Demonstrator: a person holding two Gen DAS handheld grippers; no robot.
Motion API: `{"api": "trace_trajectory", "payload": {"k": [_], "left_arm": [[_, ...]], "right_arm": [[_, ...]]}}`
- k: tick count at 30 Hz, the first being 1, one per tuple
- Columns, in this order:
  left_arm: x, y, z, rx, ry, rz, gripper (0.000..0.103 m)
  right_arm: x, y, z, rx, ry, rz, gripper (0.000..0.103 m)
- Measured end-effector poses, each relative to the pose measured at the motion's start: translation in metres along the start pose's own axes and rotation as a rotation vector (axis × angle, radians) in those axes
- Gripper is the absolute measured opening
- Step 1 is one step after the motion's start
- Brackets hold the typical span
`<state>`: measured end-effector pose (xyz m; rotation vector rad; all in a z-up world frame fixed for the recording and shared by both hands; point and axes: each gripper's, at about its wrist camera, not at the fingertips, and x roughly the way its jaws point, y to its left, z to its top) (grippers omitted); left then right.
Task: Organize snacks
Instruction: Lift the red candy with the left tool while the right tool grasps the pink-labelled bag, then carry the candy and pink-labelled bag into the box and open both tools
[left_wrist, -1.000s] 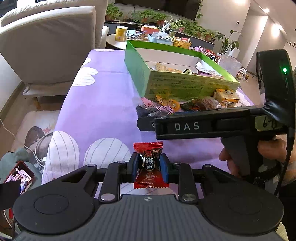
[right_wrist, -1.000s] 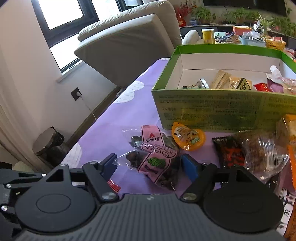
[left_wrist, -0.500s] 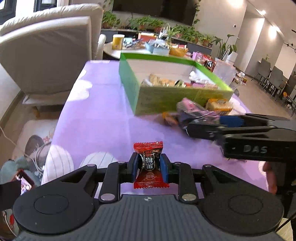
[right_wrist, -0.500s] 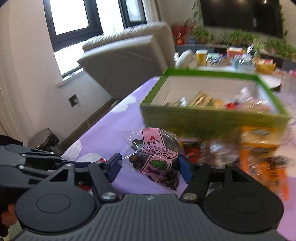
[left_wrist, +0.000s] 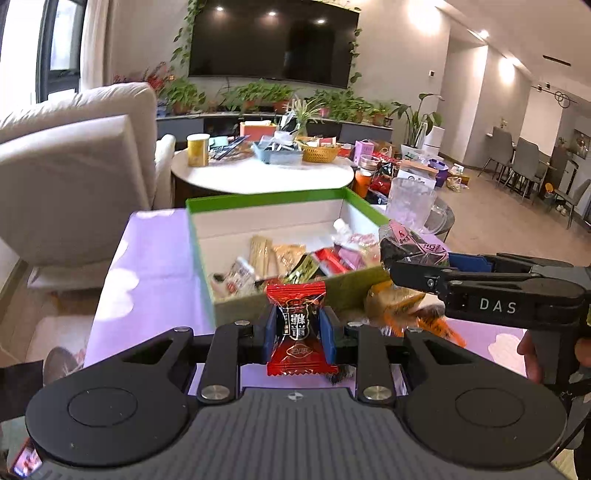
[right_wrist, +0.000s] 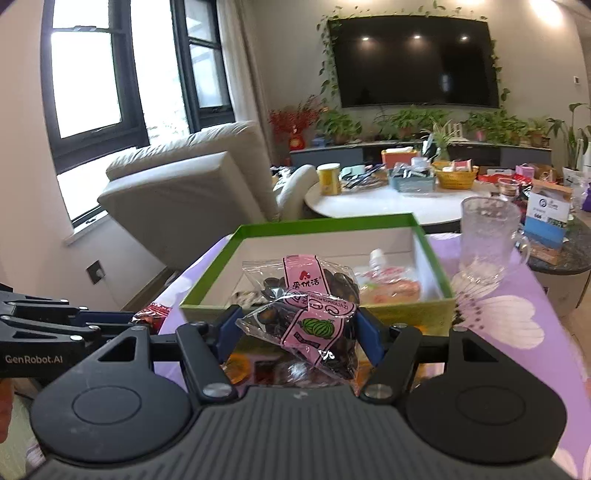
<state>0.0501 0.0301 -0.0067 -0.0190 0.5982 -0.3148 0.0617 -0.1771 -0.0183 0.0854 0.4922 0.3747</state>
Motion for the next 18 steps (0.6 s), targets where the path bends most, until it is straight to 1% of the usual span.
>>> {"api": "trace_trajectory", "payload": {"k": [4, 8, 14, 18], "left_arm": [[0.014, -0.004, 0.011, 0.003, -0.008, -0.001, 0.023], [0.034, -0.007, 0.020, 0.002, 0.004, -0.008, 0.023], [0.059, -0.005, 0.028, -0.016, 0.017, 0.007, 0.023], [0.077, 0.002, 0.038, -0.014, 0.022, 0.039, 0.023]], "right_arm": [[0.003, -0.011, 0.006, 0.008, -0.022, -0.012, 0.046], [0.009, -0.022, 0.011, 0.019, -0.037, -0.019, 0.046], [0.024, -0.030, 0.018, 0.009, -0.043, -0.023, 0.046], [0.038, -0.034, 0.024, -0.013, -0.039, -0.028, 0.046]]}}
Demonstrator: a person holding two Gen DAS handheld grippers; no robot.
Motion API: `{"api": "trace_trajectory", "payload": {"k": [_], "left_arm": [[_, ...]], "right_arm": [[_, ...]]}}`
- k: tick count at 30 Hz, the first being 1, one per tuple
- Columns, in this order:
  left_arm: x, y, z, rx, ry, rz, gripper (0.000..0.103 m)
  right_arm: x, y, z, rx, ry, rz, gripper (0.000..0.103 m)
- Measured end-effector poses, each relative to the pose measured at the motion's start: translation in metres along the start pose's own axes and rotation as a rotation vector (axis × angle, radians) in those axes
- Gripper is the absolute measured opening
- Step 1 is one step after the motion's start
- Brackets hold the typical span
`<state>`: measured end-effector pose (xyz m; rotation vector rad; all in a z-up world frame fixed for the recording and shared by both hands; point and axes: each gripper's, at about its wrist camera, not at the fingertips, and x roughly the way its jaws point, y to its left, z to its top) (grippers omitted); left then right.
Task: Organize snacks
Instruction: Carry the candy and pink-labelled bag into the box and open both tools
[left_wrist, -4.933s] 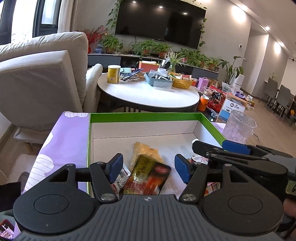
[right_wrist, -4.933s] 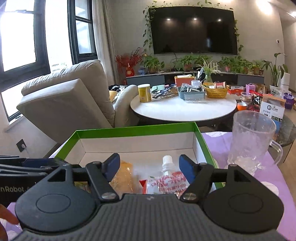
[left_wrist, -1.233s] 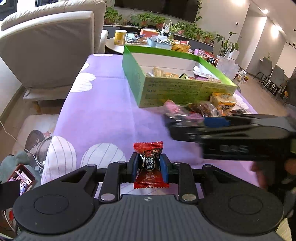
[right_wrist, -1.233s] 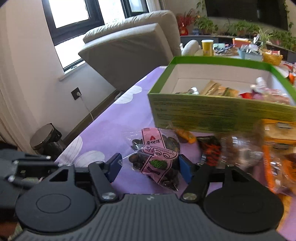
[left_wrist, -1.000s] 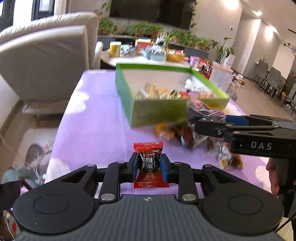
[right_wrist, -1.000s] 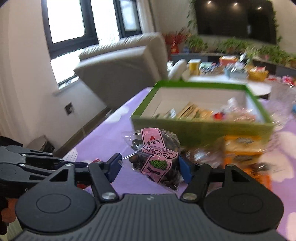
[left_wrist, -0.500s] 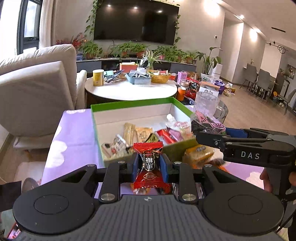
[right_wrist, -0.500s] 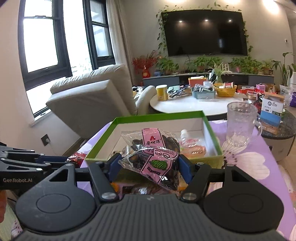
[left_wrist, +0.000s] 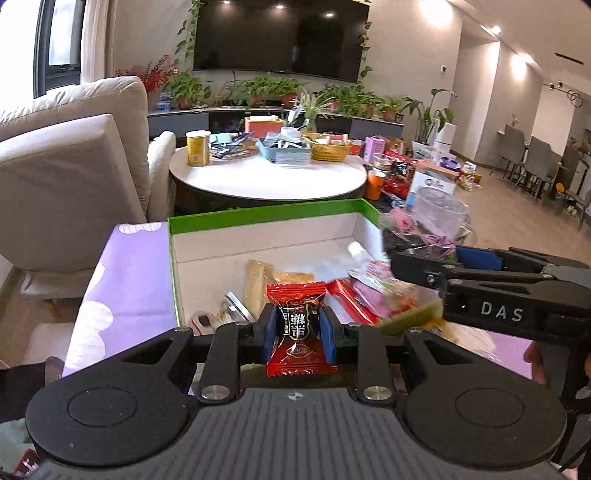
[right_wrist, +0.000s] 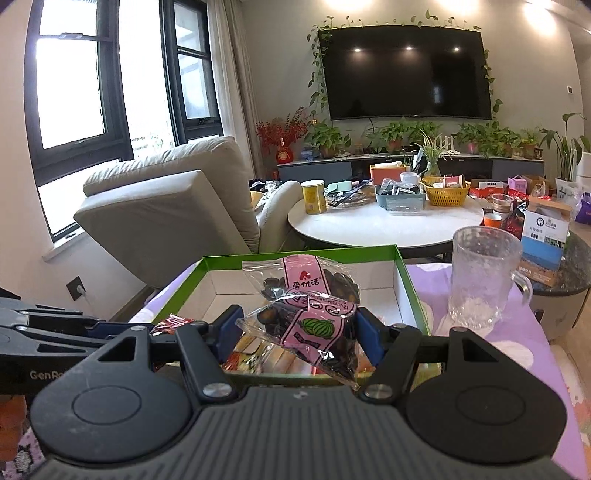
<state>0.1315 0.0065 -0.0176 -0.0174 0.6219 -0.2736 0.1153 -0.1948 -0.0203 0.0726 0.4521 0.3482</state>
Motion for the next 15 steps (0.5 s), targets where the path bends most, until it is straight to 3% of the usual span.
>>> {"api": "trace_trajectory", "payload": {"k": [8, 15], "left_arm": [[0.042, 0.017, 0.024, -0.004, 0.016, 0.069, 0.024], [0.081, 0.030, 0.039, -0.012, 0.028, 0.085, 0.024]], "right_arm": [[0.038, -0.028, 0.016, 0.040, 0.045, -0.040, 0.046], [0.069, -0.043, 0.025, 0.021, 0.069, -0.077, 0.046]]}}
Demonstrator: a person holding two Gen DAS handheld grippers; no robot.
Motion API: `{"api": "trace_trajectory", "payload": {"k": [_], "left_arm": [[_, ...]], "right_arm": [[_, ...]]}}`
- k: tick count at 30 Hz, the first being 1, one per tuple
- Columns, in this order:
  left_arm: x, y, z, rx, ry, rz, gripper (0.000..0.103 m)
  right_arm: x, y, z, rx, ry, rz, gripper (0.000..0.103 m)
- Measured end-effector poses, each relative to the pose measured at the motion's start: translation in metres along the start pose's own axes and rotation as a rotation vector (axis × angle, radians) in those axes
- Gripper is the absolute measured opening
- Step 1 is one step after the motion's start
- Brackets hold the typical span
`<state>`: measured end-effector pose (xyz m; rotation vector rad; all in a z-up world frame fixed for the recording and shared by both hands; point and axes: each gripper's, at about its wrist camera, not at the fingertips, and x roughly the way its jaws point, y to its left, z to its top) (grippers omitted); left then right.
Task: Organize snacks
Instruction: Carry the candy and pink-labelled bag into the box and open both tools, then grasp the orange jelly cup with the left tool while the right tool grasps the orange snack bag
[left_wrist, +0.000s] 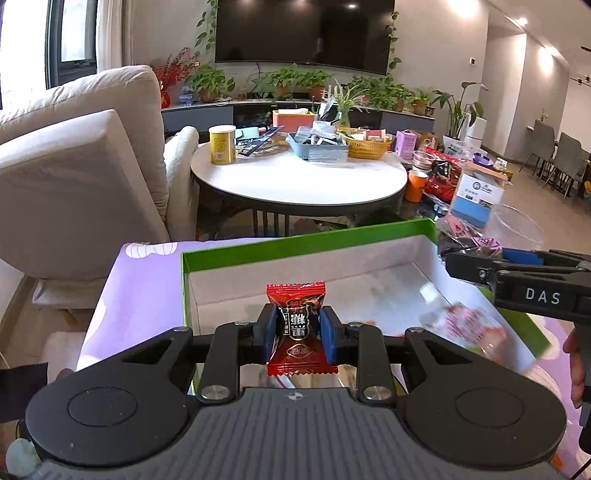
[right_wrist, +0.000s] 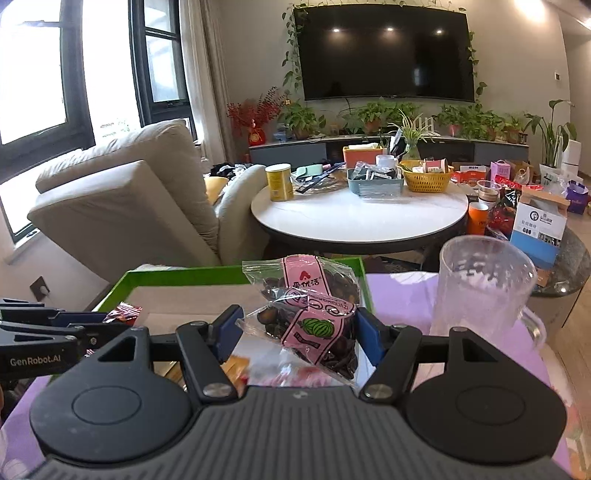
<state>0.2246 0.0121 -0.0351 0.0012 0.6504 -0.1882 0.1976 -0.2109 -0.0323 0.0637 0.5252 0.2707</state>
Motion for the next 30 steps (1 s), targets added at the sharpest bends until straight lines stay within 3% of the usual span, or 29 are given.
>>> {"api": "trace_trajectory", "payload": {"k": [5, 8, 14, 20, 30], "left_arm": [[0.022, 0.008, 0.005, -0.029, 0.017, 0.015, 0.025], [0.029, 0.012, 0.004, -0.031, 0.014, 0.014, 0.039], [0.026, 0.013, -0.003, -0.049, 0.022, 0.004, 0.042], [-0.001, 0.014, -0.007, -0.042, -0.007, -0.011, 0.042], [-0.078, -0.001, -0.025, 0.018, -0.098, -0.082, 0.042]], "right_arm": [[0.024, -0.010, 0.002, 0.028, 0.046, -0.002, 0.046], [0.034, -0.013, 0.000, 0.059, 0.089, 0.006, 0.047], [0.028, -0.011, 0.000, 0.074, 0.068, 0.014, 0.048], [0.018, -0.013, -0.004, 0.103, 0.071, 0.016, 0.048], [-0.037, -0.006, -0.015, 0.058, 0.013, -0.025, 0.048]]}}
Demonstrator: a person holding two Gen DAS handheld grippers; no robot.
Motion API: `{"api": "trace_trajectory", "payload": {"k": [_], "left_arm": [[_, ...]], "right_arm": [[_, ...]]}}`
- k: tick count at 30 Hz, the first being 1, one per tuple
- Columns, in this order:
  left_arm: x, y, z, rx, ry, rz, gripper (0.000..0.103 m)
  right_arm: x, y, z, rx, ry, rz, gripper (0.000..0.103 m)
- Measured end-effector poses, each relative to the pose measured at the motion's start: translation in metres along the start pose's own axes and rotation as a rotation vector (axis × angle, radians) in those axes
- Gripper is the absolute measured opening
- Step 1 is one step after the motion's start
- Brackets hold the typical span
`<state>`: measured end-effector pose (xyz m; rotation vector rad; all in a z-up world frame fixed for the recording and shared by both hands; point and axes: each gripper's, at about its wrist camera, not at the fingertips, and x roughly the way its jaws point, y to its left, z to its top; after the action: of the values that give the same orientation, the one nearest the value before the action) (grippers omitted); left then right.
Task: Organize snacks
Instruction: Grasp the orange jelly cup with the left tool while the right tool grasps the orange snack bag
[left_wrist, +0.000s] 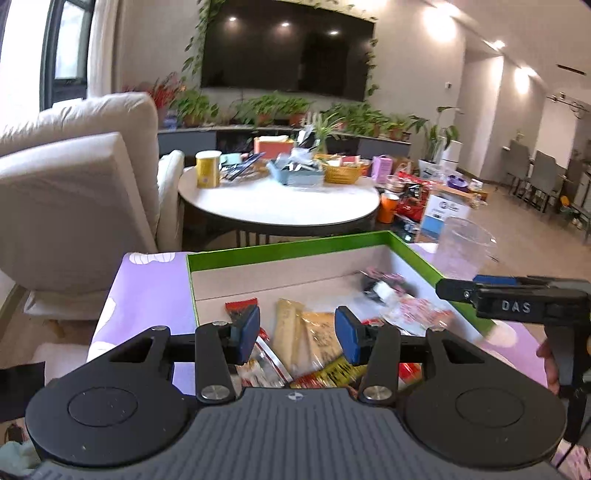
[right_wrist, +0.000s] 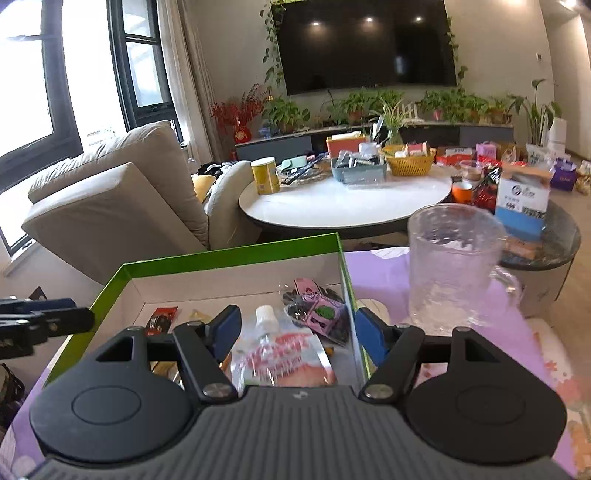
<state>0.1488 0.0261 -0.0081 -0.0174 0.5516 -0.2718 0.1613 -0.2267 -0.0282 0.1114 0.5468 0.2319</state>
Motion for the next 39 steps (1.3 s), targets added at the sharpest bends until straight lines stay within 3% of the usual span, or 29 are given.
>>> {"api": "trace_trajectory", "payload": {"k": [5, 11, 18, 25, 30, 39], "left_arm": [[-0.033, -0.012, -0.020, 0.057, -0.006, 0.008, 0.042], [-0.051, -0.012, -0.048, 0.017, 0.048, -0.023, 0.042], [-0.040, -0.015, -0.076, 0.018, 0.140, -0.013, 0.042], [-0.030, -0.016, -0.086, 0.008, 0.153, 0.011, 0.045], [-0.025, -0.017, -0.088, 0.003, 0.152, -0.007, 0.048], [-0.008, -0.021, -0.091, -0.004, 0.181, -0.008, 0.049]], "right_arm": [[-0.026, -0.003, -0.010, -0.007, -0.001, -0.011, 0.048], [-0.050, -0.007, -0.039, 0.014, 0.050, -0.041, 0.048], [-0.066, -0.010, -0.074, 0.115, 0.085, -0.041, 0.048], [-0.056, 0.008, -0.091, 0.057, 0.173, -0.019, 0.048], [-0.048, 0.013, -0.093, 0.010, 0.146, -0.044, 0.048], [-0.037, 0.007, -0.101, 0.082, 0.169, -0.027, 0.048]]}}
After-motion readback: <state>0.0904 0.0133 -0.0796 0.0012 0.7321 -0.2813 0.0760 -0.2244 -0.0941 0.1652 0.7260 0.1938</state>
